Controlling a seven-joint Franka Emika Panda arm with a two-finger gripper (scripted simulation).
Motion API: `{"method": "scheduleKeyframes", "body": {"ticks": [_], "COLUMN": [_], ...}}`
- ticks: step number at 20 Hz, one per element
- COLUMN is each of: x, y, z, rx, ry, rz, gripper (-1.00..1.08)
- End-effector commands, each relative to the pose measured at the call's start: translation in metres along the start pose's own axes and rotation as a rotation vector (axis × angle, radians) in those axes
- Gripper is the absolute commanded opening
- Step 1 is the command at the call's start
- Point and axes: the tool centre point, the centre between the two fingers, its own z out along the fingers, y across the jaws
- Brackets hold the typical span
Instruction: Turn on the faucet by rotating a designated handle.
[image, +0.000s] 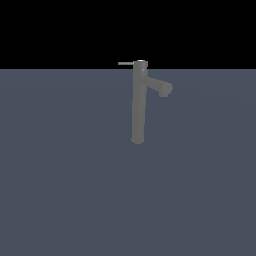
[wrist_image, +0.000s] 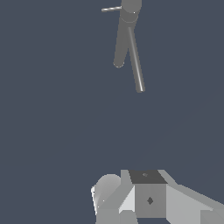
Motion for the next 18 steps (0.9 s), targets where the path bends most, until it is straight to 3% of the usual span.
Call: {"method": "scheduleKeyframes", "body": {"ticks": [1, 18], "x": [0.0, 0.015], "y": [0.0, 0.015], "z": [0.0, -0.004], "rx": [0.0, 0.009], "ry": [0.0, 0.019], "rz": [0.0, 0.028], "gripper": [-1.0, -1.0]}}
